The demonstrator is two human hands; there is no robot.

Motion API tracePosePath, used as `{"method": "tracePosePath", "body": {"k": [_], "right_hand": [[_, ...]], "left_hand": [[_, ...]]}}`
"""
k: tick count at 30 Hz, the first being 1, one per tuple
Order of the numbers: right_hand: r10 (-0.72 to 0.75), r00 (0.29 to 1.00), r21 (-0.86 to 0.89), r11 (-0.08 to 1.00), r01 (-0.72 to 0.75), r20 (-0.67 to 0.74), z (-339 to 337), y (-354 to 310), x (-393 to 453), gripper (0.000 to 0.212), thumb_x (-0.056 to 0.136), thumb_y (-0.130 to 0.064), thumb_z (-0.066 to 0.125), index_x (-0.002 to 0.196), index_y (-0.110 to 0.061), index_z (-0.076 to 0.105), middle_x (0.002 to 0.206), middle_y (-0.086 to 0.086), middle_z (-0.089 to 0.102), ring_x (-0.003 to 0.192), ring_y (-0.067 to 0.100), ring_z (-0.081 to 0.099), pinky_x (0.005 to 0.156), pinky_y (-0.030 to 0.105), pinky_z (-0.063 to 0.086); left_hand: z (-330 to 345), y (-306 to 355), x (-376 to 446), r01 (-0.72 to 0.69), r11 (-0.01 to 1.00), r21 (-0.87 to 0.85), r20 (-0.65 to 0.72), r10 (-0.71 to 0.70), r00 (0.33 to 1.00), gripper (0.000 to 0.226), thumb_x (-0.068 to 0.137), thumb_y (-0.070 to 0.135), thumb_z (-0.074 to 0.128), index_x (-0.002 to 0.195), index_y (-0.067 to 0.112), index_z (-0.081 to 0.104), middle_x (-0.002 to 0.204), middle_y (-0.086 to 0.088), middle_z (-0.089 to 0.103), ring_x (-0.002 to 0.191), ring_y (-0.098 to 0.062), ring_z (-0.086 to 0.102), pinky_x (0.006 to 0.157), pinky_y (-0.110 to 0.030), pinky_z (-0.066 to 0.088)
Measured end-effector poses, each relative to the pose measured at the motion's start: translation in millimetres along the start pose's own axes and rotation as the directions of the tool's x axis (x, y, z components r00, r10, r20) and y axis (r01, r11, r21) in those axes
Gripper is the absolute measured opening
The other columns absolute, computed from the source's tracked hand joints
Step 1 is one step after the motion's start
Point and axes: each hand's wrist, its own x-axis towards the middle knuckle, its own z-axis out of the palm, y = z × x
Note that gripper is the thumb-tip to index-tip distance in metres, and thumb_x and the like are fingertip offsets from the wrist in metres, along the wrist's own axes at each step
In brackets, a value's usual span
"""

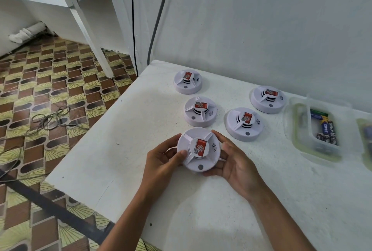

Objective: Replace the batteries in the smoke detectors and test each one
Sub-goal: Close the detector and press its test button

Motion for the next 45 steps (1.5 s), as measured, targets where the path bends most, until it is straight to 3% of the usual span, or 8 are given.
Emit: {"method": "tracePosePath", "body": {"k": [5, 9, 14, 25, 30, 37, 40, 45], "right_hand": [[0.002, 1.0, 0.066, 0.998, -0.003, 0.015, -4.0, 0.8, -0.7, 0.047, 0.084, -0.026, 0.05, 0.131, -0.021, 0.054, 0.119, 0.015, 0.067, 0.093, 0.032, 0.069, 0.068, 0.041, 0.058], [-0.004, 1.0, 0.081, 0.997, 0.002, 0.021, -3.8, 0.8, -1.4, 0.046, 0.085, -0.024, 0.051, 0.131, -0.021, 0.054, 0.119, 0.015, 0.067, 0.092, 0.031, 0.069, 0.067, 0.041, 0.058], [0.0, 1.0, 0.074, 0.997, -0.001, 0.013, -3.8, 1.0, -0.3, 0.049, 0.085, -0.026, 0.05, 0.133, -0.019, 0.052, 0.12, 0.017, 0.066, 0.091, 0.032, 0.069, 0.065, 0.04, 0.058], [-0.005, 1.0, 0.061, 0.998, 0.004, 0.006, -2.1, 0.7, -0.8, 0.052, 0.084, -0.027, 0.049, 0.135, -0.018, 0.05, 0.119, 0.017, 0.066, 0.09, 0.032, 0.069, 0.064, 0.039, 0.058], [-0.005, 1.0, 0.045, 0.999, 0.004, 0.01, -1.7, 0.7, -0.1, 0.053, 0.085, -0.028, 0.049, 0.137, -0.017, 0.048, 0.12, 0.016, 0.066, 0.091, 0.031, 0.069, 0.064, 0.039, 0.058], [-0.006, 1.0, 0.023, 1.0, 0.006, 0.006, -1.1, -0.2, -1.2, 0.054, 0.086, -0.029, 0.049, 0.138, -0.017, 0.047, 0.121, 0.015, 0.066, 0.093, 0.031, 0.069, 0.064, 0.038, 0.058], [-0.005, 1.0, 0.027, 1.0, 0.005, 0.003, -0.6, 0.0, -1.3, 0.056, 0.085, -0.032, 0.056, 0.138, -0.017, 0.048, 0.121, 0.015, 0.066, 0.094, 0.031, 0.069, 0.064, 0.037, 0.058], [-0.001, 0.999, 0.023, 1.0, 0.001, 0.034, 0.8, -1.1, -0.4, 0.084, 0.064, -0.048, 0.083, 0.136, -0.02, 0.05, 0.122, 0.014, 0.066, 0.097, 0.032, 0.069, 0.066, 0.038, 0.058]], "left_hand": [[0.0, -0.2, -0.3, 0.003, 1.0, -0.01, -0.009, -0.003, 1.0, 0.041, 0.081, 0.016, 0.068, 0.122, 0.01, 0.064, 0.113, -0.003, 0.072, 0.102, -0.025, 0.069, 0.086, -0.036, 0.056], [0.2, 0.3, -0.9, 0.006, 1.0, -0.013, -0.01, -0.006, 1.0, 0.041, 0.08, 0.016, 0.069, 0.121, 0.011, 0.064, 0.112, -0.004, 0.072, 0.102, -0.026, 0.069, 0.087, -0.038, 0.056], [1.0, 1.8, -1.1, 0.011, 1.0, 0.004, -0.009, -0.011, 1.0, 0.052, 0.075, 0.035, 0.071, 0.122, 0.015, 0.064, 0.114, -0.004, 0.071, 0.103, -0.025, 0.069, 0.088, -0.043, 0.056], [1.4, 1.2, -0.5, 0.01, 1.0, -0.006, -0.005, -0.01, 1.0, 0.052, 0.075, 0.034, 0.071, 0.122, 0.015, 0.064, 0.116, -0.005, 0.071, 0.104, -0.025, 0.068, 0.088, -0.041, 0.056], [0.4, 0.3, -0.4, 0.012, 1.0, -0.013, -0.001, -0.013, 1.0, 0.041, 0.081, 0.02, 0.07, 0.121, 0.014, 0.064, 0.113, -0.005, 0.072, 0.103, -0.026, 0.069, 0.089, -0.043, 0.056], [1.0, 0.1, -0.1, 0.019, 1.0, -0.022, 0.001, -0.019, 1.0, 0.049, 0.077, 0.028, 0.072, 0.123, 0.012, 0.063, 0.115, -0.006, 0.071, 0.105, -0.027, 0.068, 0.089, -0.042, 0.056], [1.0, -0.7, 0.0, 0.02, 0.999, -0.045, -0.001, -0.02, 1.0, 0.043, 0.08, 0.015, 0.068, 0.122, 0.009, 0.063, 0.113, -0.007, 0.072, 0.104, -0.028, 0.068, 0.087, -0.038, 0.056], [0.8, -0.6, 0.3, 0.013, 0.999, -0.049, 0.0, -0.013, 1.0, 0.041, 0.082, 0.013, 0.066, 0.122, 0.007, 0.062, 0.113, -0.007, 0.071, 0.103, -0.027, 0.068, 0.087, -0.037, 0.056]]}}
